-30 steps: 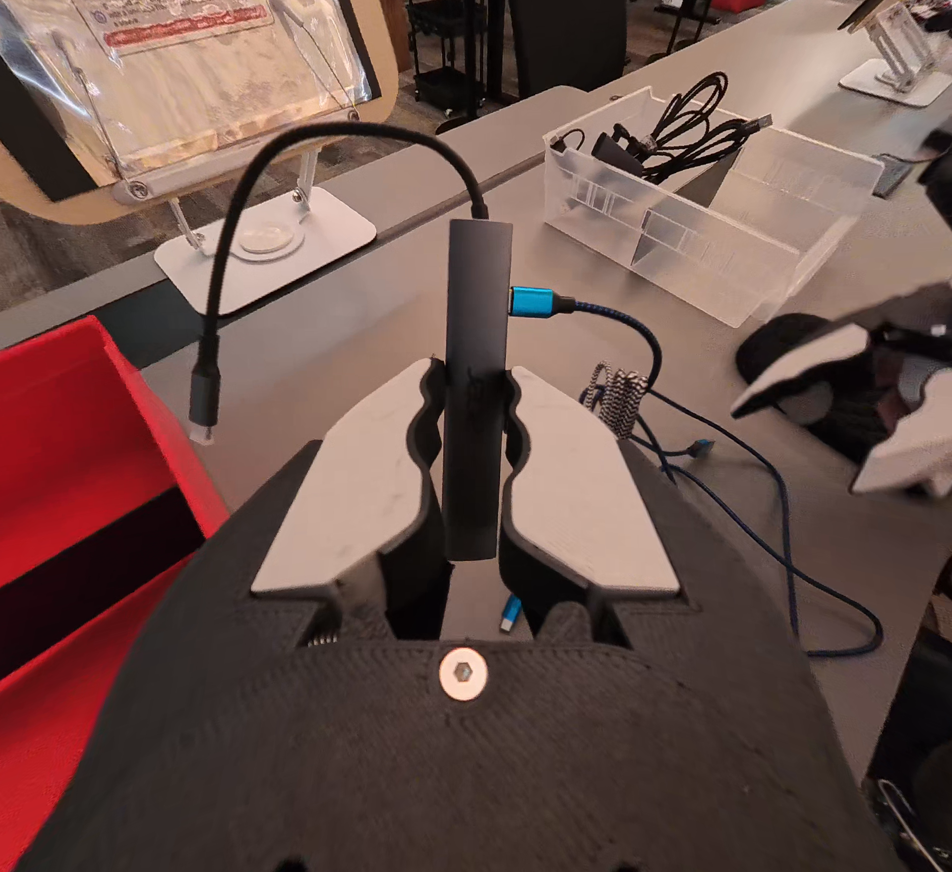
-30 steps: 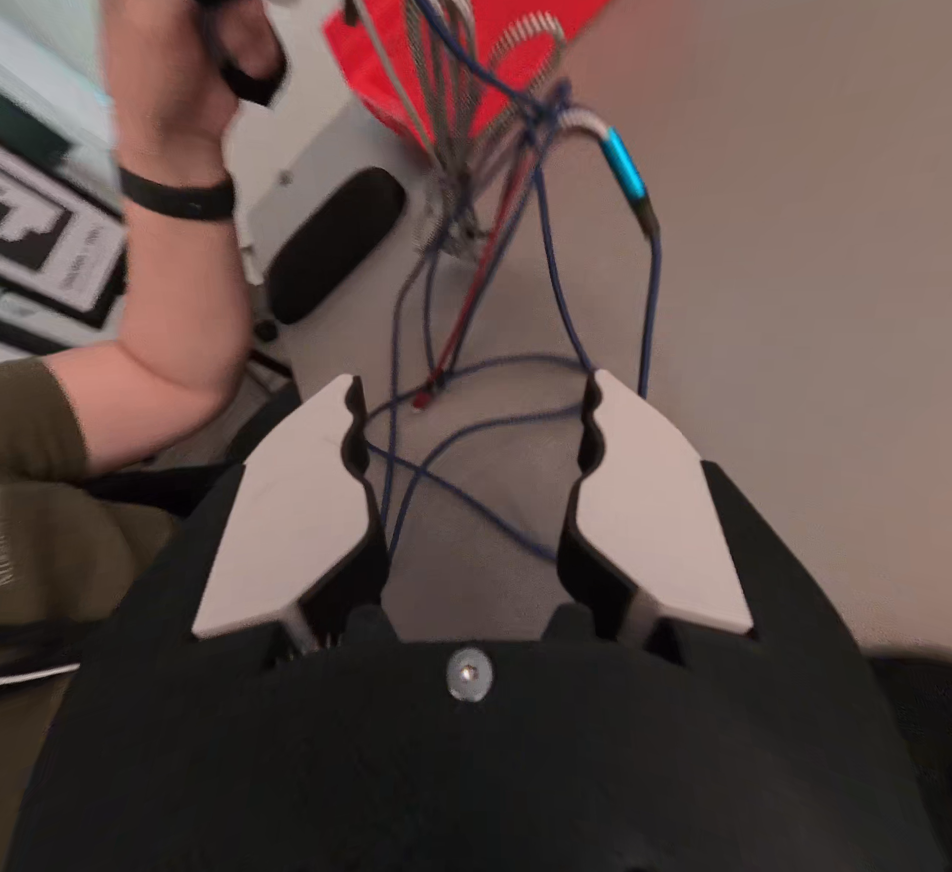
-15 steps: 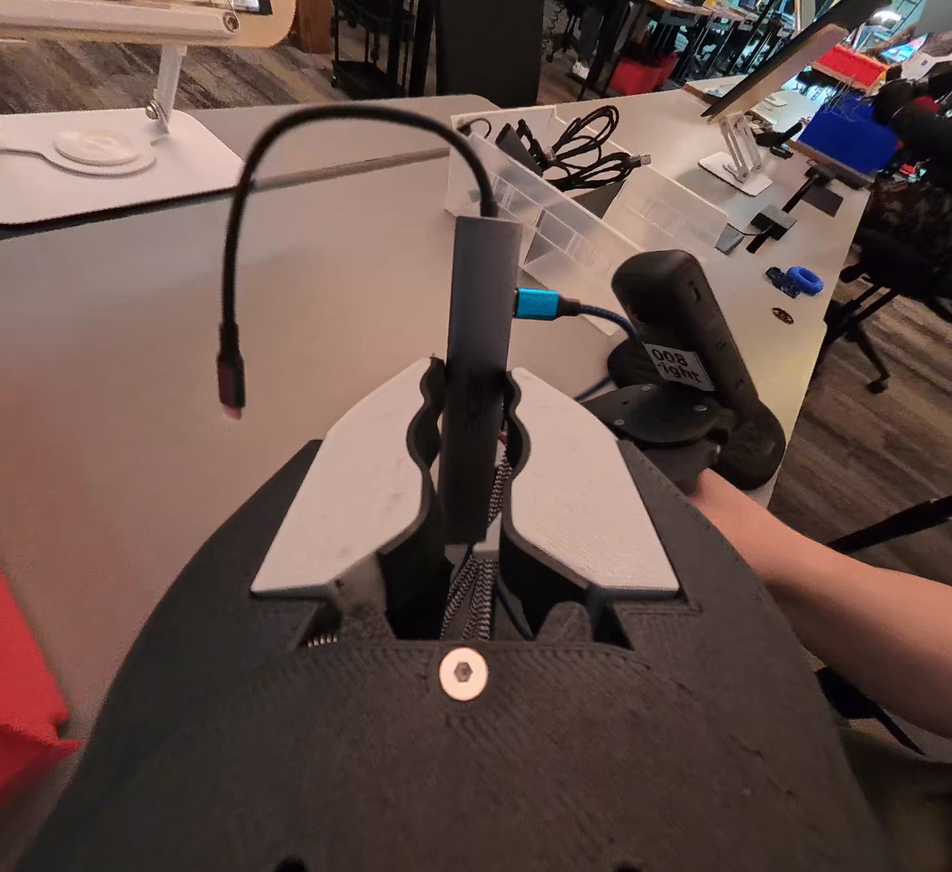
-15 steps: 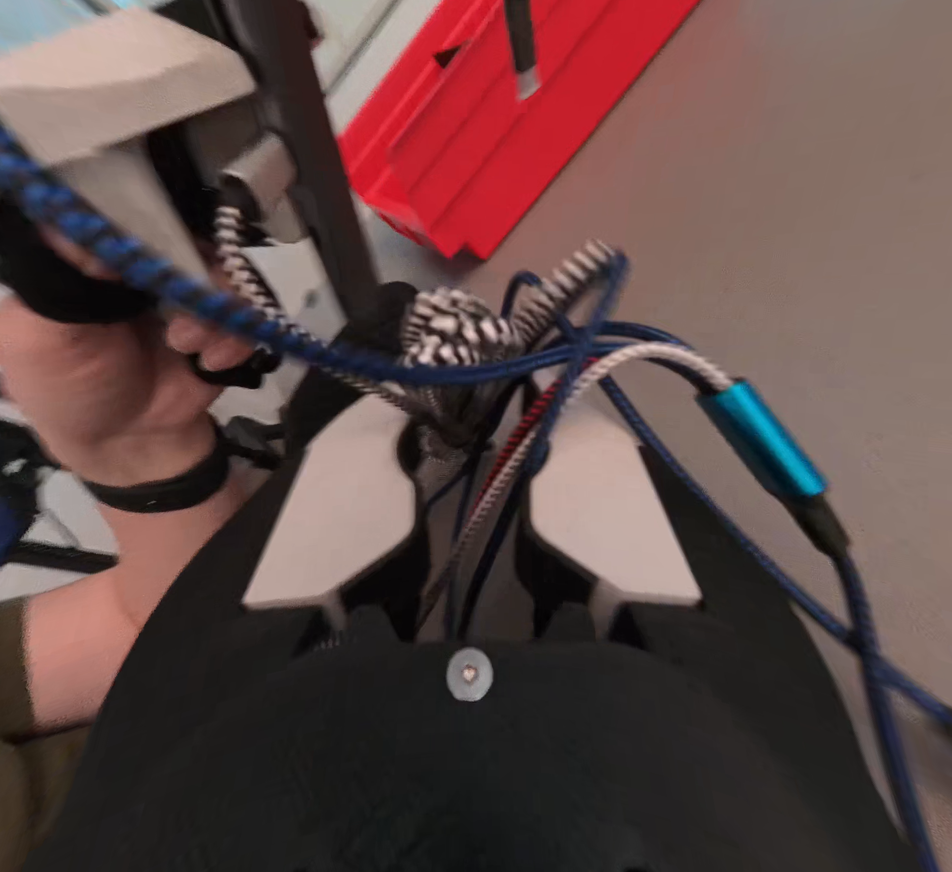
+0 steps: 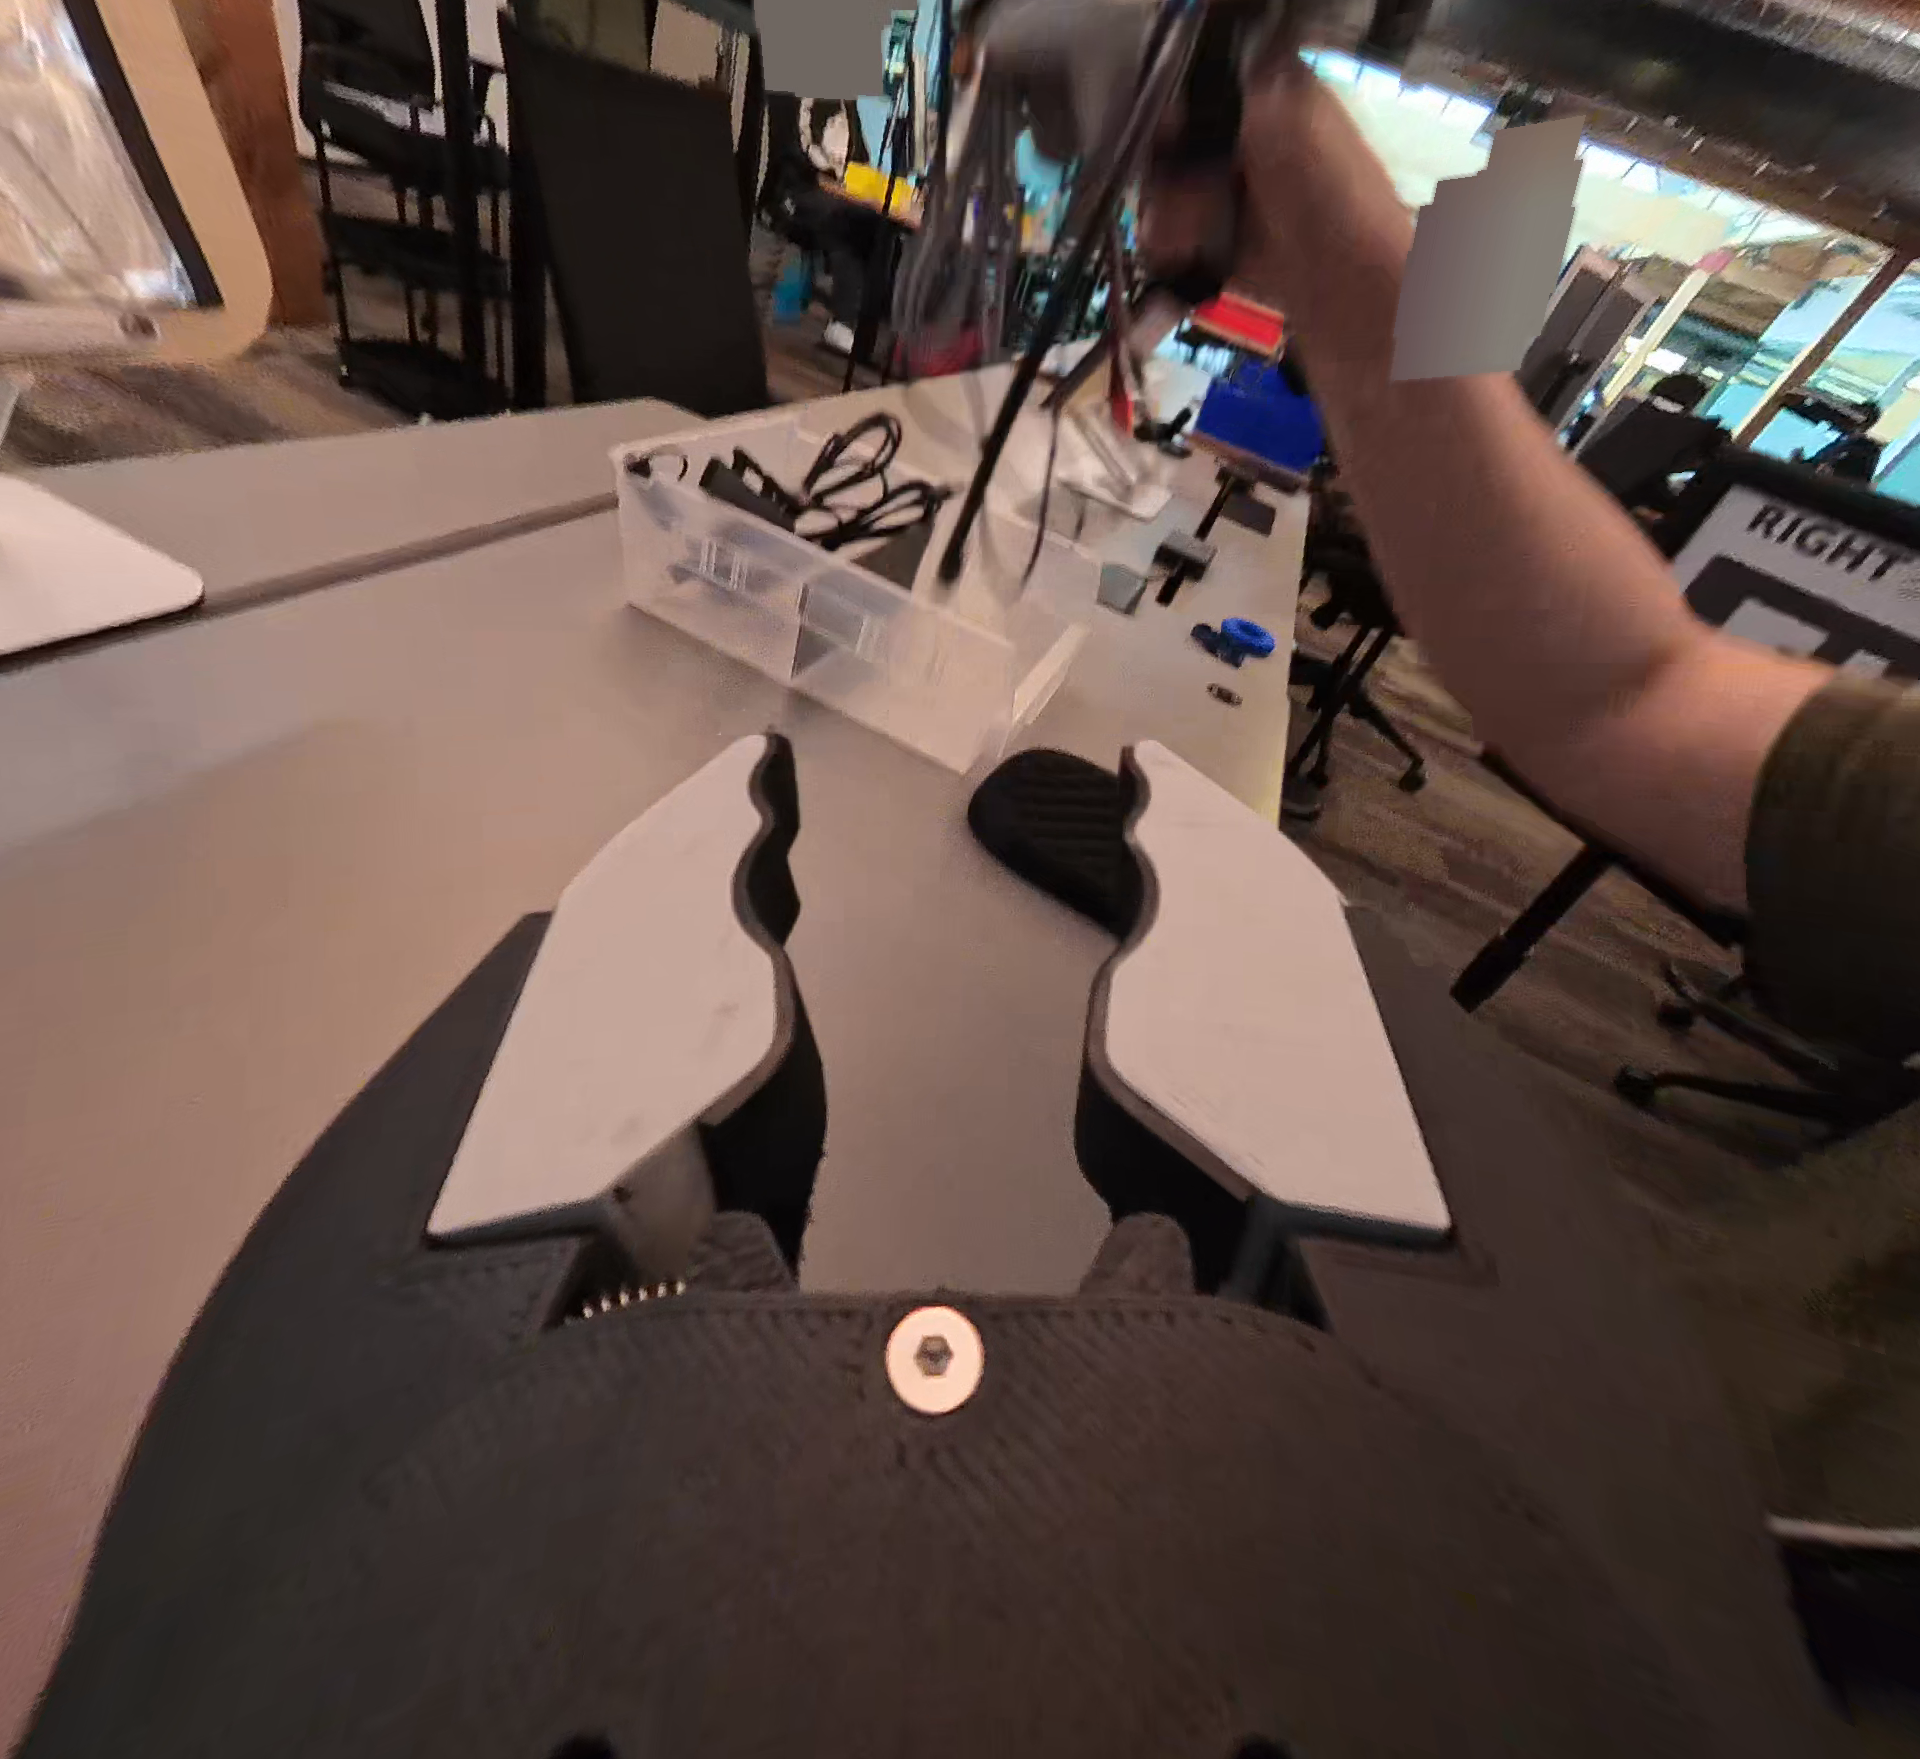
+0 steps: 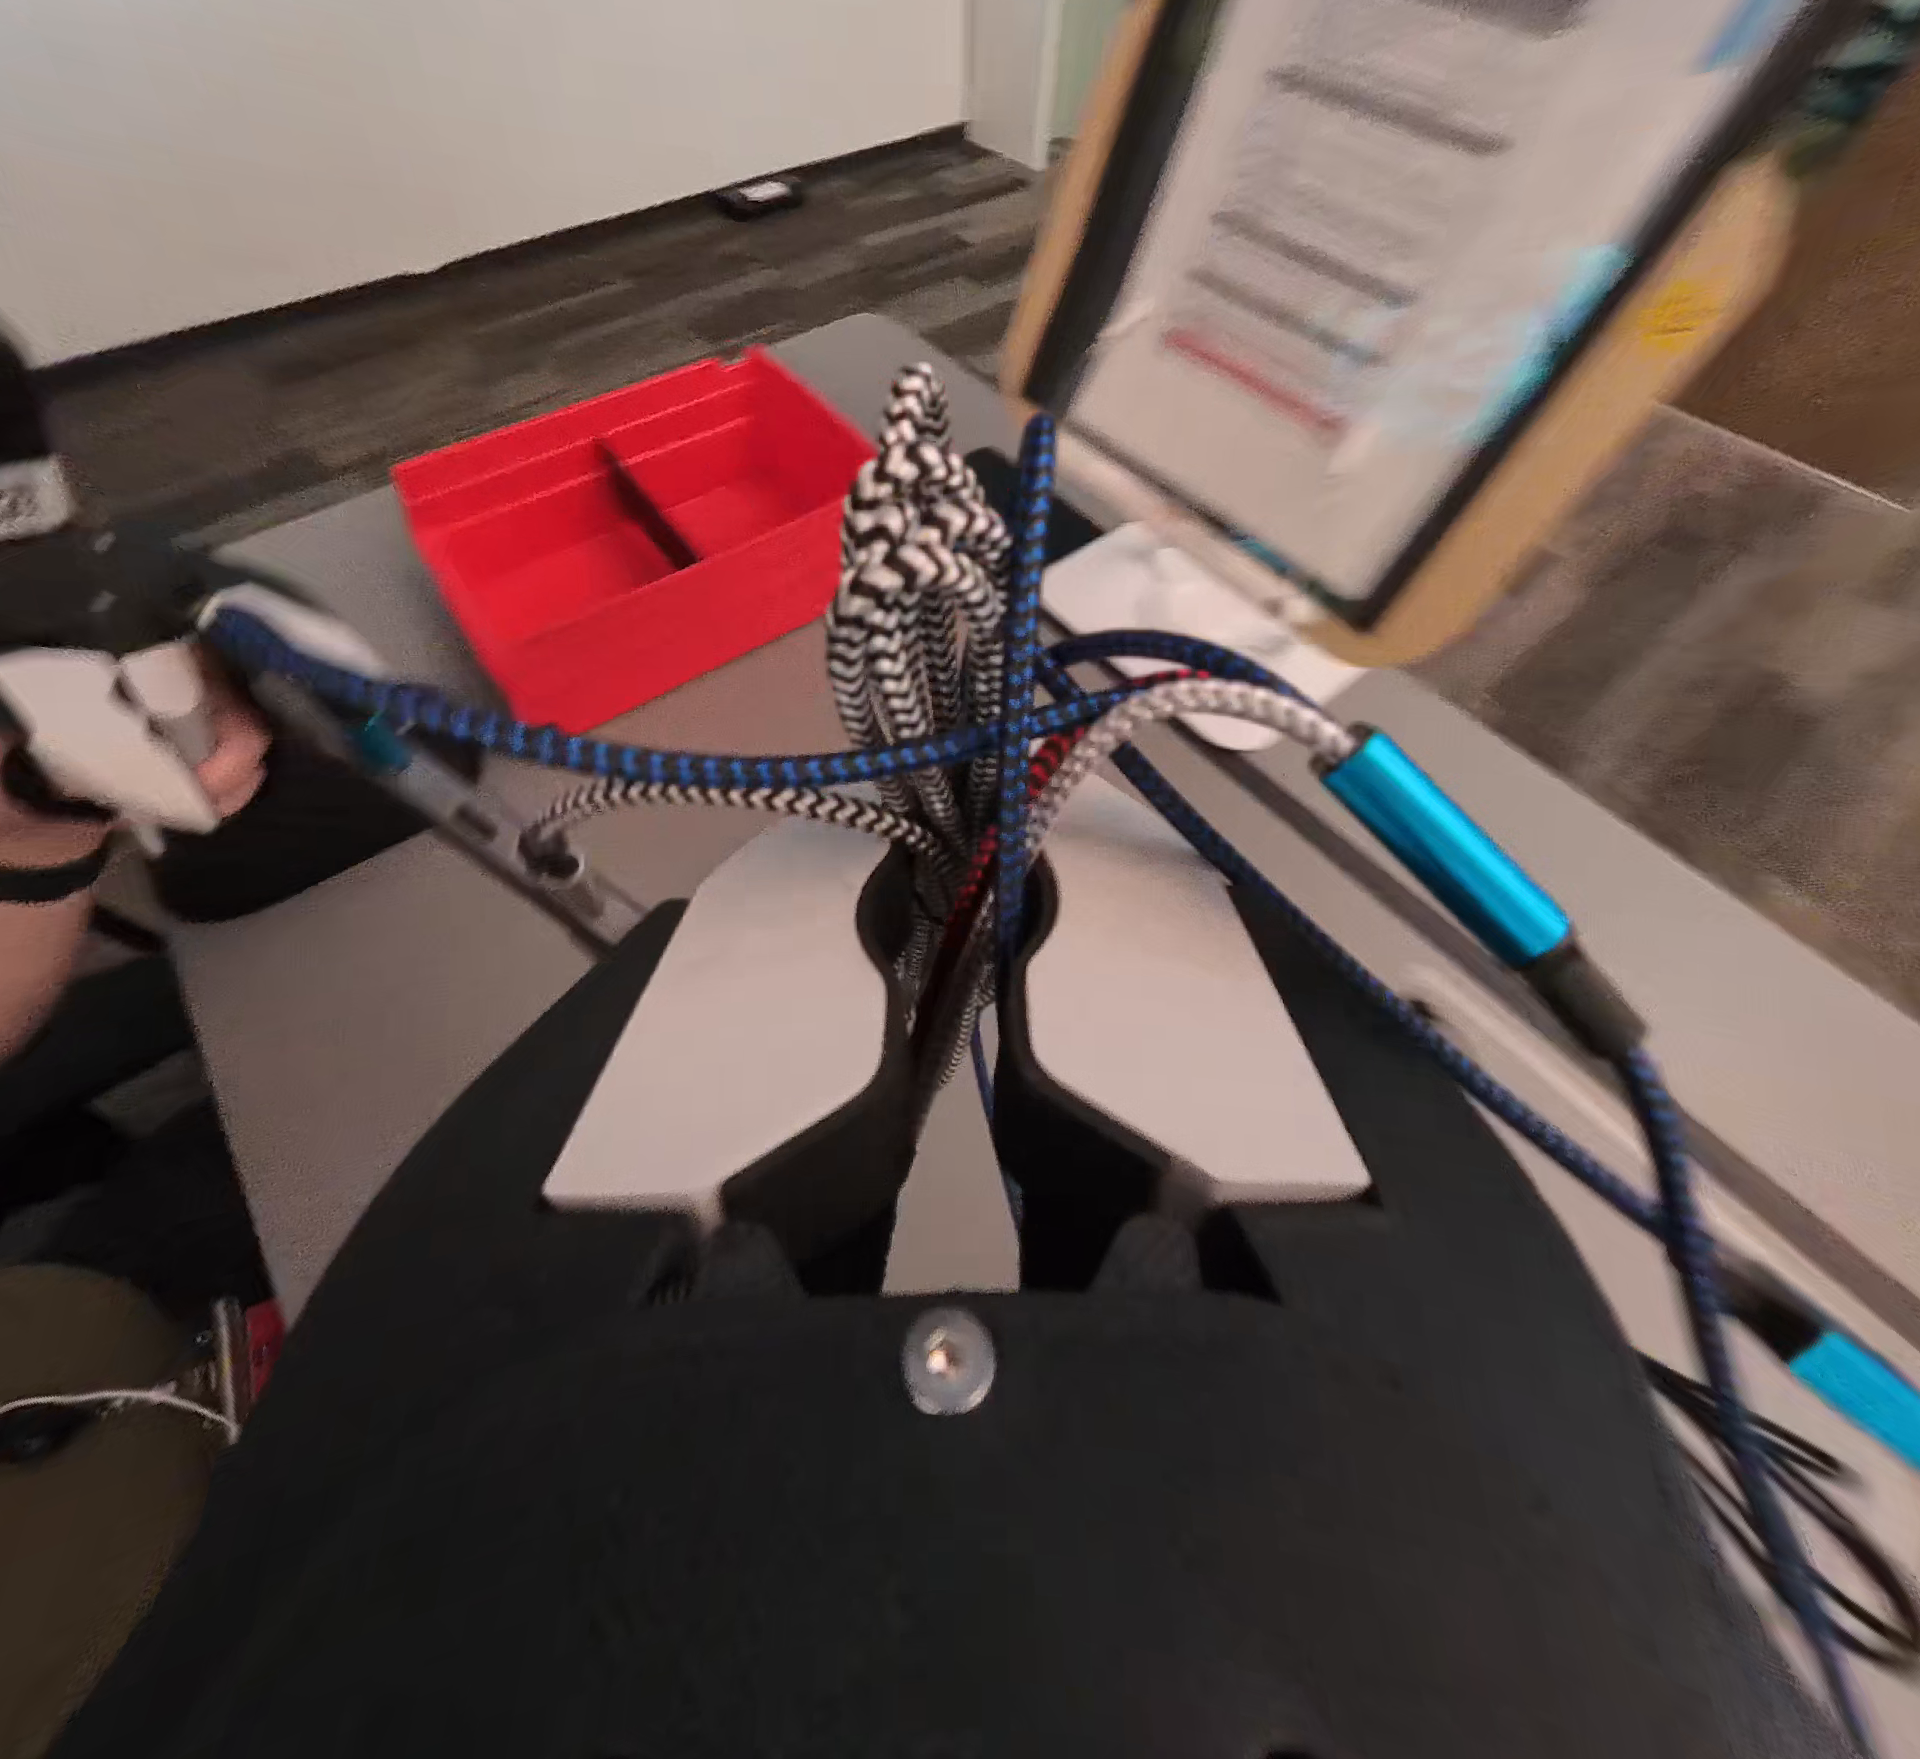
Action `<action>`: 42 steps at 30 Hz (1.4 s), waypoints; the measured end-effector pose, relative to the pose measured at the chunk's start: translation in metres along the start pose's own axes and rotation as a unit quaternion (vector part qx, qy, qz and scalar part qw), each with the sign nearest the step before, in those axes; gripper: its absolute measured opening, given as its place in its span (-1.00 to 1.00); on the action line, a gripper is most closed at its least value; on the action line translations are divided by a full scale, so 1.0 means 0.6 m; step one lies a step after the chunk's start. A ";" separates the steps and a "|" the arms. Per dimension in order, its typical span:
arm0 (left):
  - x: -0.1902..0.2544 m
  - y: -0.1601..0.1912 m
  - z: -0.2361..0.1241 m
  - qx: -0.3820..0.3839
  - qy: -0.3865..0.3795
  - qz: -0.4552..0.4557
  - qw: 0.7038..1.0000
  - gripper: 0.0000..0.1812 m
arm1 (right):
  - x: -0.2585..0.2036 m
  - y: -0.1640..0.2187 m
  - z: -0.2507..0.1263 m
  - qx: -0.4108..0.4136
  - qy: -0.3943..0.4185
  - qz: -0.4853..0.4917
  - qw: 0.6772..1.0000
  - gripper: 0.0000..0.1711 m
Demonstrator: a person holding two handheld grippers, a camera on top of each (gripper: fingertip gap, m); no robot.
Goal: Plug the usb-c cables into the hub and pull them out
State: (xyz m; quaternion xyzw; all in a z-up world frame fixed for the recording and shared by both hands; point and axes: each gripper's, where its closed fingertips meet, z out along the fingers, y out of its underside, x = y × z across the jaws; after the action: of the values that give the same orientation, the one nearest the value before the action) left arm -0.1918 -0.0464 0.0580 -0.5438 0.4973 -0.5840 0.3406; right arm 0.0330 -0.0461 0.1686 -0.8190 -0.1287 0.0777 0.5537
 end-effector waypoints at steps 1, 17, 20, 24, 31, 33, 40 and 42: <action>-0.002 0.013 -0.002 -0.008 -0.002 -0.004 1.000 -0.37 | 0.045 -0.022 -0.025 -0.006 0.016 0.013 1.000 -0.85; -0.047 0.128 -0.063 -0.056 -0.107 -0.079 0.990 -0.42 | 0.466 0.109 -0.130 -0.328 0.317 -0.092 0.885 -0.84; -0.043 0.136 -0.063 -0.062 -0.116 -0.082 0.988 -0.43 | 0.453 0.139 -0.095 -0.405 0.303 -0.160 0.848 -0.84; -0.040 0.149 -0.057 -0.076 -0.119 -0.084 0.986 -0.42 | 0.409 0.201 -0.034 -0.509 0.227 -0.210 0.803 -0.85; -0.035 0.158 -0.053 -0.077 -0.113 -0.098 0.986 -0.42 | 0.300 0.234 0.086 -0.515 0.019 -0.089 0.852 -0.84; -0.032 0.164 -0.054 -0.081 -0.113 -0.098 0.985 -0.42 | 0.284 0.235 0.109 -0.492 -0.039 -0.063 0.867 -0.85; -0.029 0.181 -0.062 -0.089 -0.109 -0.110 0.984 -0.43 | 0.257 0.299 0.122 -0.412 -0.217 -0.054 0.883 -0.83; -0.028 0.183 -0.062 -0.093 -0.106 -0.112 0.984 -0.43 | 0.261 0.302 0.120 -0.371 -0.241 -0.007 0.897 -0.85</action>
State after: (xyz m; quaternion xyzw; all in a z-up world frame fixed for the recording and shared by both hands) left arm -0.2408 -0.0527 -0.0485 -0.6841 0.4460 -0.5091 0.2717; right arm 0.1855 0.0004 -0.0240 -0.9202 -0.2834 0.2158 0.1623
